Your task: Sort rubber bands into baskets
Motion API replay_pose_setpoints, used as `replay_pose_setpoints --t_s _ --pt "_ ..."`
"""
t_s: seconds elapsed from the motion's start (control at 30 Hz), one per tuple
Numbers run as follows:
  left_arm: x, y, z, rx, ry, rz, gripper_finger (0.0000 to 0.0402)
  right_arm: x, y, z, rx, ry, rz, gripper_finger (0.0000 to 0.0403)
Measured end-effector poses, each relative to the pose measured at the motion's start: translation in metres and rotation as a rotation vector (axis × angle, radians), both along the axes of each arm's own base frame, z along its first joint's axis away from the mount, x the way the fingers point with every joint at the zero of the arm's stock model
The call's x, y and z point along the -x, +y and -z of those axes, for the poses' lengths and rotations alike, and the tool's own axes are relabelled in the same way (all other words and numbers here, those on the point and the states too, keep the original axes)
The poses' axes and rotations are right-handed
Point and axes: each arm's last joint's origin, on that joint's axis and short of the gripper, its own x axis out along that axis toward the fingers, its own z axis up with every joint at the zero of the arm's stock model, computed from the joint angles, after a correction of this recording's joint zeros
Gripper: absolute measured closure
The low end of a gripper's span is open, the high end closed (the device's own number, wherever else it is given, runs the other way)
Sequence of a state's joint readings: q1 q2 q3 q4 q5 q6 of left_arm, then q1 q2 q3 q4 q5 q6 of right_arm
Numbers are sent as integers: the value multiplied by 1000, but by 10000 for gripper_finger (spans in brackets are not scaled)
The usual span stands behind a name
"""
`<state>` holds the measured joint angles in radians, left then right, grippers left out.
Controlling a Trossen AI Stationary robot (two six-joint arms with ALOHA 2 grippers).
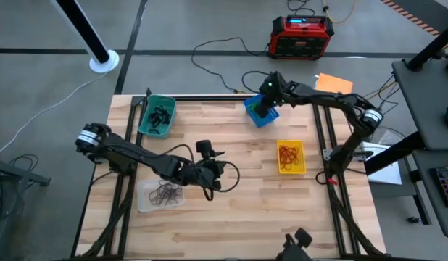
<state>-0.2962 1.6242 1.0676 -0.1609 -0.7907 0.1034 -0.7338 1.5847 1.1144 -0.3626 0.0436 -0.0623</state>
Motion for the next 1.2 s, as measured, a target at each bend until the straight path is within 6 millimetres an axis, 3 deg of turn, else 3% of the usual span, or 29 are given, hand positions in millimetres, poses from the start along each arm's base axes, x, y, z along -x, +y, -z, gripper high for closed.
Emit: replay_pose_setpoints --t_s 0.23,0.4,0.6,0.77,0.93,1.2 --pt "-2 3 7 91 -2 -12 226 -11 -9 15 -56 49 5 311" --pt "-5 8 10 153 31 110 226 -13 -9 13 -96 15 34 265" --pt "10 19 -10 257 -66 308 226 -16 29 -11 -63 -202 -144 239" --pt "53 31 -29 238 -208 378 226 -8 79 -25 57 -333 -293 238" --pt "110 45 -34 233 -373 383 226 19 124 -29 163 -434 -433 249" --pt "185 64 -21 234 -594 364 226 74 156 -19 264 -596 -485 276"
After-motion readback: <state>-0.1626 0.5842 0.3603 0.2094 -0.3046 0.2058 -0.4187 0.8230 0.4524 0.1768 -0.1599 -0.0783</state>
